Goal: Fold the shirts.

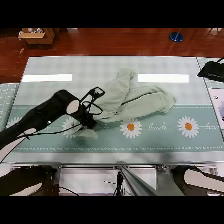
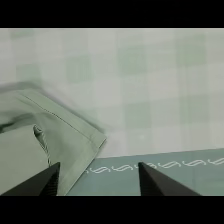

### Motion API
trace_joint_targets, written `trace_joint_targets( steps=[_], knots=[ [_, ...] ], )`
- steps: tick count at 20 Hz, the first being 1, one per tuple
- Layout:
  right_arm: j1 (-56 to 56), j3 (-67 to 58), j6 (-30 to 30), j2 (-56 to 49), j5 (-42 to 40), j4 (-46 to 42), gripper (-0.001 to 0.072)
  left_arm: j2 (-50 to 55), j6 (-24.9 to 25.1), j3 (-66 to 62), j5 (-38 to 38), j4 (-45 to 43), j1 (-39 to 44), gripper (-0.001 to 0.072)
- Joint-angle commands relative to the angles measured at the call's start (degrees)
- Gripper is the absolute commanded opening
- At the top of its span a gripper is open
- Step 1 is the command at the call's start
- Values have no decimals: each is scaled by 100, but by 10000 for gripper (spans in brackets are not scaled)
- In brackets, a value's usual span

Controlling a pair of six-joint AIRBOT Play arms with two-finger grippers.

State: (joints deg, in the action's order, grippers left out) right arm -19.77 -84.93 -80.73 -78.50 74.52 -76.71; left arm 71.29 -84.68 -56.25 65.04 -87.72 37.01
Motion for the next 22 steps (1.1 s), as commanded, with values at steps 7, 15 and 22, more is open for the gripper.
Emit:
trace_joint_targets(
  steps=[7, 15, 22],
  knots=[
    [-7, 7, 199, -17, 52, -90, 595, -719, -2, -1364, 1499, -42, -243, 32],
    [-4, 763, 1029, -802, 52, 1399, 593, -815, -2, -1364, 1812, -39, -533, 33],
    [157, 1130, 1340, -1515, 448, 2347, 575, -813, -7, -1364, 1797, -37, -533, 33]
  ],
)
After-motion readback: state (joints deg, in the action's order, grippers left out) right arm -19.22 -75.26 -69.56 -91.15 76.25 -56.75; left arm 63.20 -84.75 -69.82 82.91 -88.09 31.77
